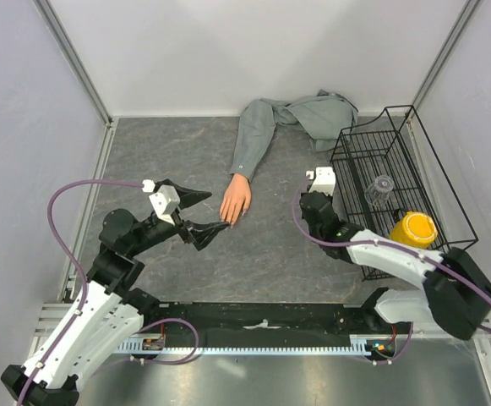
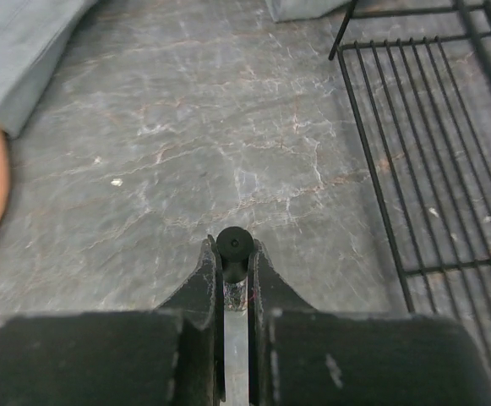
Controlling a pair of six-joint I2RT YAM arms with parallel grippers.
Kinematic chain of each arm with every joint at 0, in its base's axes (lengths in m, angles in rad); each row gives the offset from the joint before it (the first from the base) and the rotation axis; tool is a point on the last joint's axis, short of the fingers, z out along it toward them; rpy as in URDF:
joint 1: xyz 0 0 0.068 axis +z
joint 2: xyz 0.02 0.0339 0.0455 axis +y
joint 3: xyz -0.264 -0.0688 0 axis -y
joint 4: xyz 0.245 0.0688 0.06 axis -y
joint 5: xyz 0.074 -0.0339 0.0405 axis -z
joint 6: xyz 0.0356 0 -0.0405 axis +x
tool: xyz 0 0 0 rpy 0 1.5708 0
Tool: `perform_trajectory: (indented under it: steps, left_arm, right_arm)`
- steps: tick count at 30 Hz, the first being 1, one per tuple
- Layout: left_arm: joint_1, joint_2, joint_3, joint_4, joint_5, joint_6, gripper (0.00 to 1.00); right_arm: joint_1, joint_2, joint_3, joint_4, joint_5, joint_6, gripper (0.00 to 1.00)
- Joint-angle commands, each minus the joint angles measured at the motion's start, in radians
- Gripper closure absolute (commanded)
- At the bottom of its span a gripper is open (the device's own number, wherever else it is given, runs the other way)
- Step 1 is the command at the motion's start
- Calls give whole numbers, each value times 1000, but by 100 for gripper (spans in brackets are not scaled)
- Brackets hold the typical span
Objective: Paint the nails
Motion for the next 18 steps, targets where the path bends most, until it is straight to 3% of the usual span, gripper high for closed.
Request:
perform_trajectory:
  steps: [1,12,18]
  left_arm:
    - [6,1,-7,-6,-35,41,5]
    - [6,7,-4,3,-12,27,5]
    - [6,2,-6,3,-5,24,5]
  right_arm:
    - [-40,114,-40,336,-36,27,97]
    - [-63,318,-22,398,-51,99,93]
    - [-63,343,-5,366,-65,82,75]
